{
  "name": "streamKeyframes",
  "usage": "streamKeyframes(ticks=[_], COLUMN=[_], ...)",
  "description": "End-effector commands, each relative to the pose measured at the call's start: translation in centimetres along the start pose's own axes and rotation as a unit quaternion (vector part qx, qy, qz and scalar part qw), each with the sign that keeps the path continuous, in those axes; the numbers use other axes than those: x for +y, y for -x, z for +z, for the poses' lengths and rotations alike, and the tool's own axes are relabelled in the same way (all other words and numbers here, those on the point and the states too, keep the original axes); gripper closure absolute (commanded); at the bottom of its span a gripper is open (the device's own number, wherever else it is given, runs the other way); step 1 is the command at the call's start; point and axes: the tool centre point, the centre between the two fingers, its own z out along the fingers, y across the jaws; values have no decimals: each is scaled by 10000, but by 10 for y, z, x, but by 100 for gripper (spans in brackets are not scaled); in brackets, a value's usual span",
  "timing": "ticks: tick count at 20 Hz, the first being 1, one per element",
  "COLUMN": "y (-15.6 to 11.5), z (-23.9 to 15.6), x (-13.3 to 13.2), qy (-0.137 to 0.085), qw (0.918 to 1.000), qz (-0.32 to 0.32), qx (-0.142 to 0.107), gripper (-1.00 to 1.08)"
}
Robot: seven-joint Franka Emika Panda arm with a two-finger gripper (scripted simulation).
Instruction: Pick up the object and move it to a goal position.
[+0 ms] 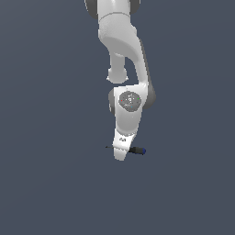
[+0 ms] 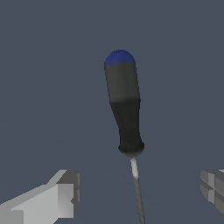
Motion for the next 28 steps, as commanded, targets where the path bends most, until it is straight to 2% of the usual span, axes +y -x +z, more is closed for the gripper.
streamKeyframes(ticks=[1,9,17,28], y=[-2,-5,-5,-5], z=[4,11,15,61], x=[1,2,2,1], qy=[-1,-5,-6,-5], qw=[9996,9973,9970,9968], qz=[-266,-737,-772,-799], qx=[12,36,38,38], gripper=[-92,-92,-92,-92])
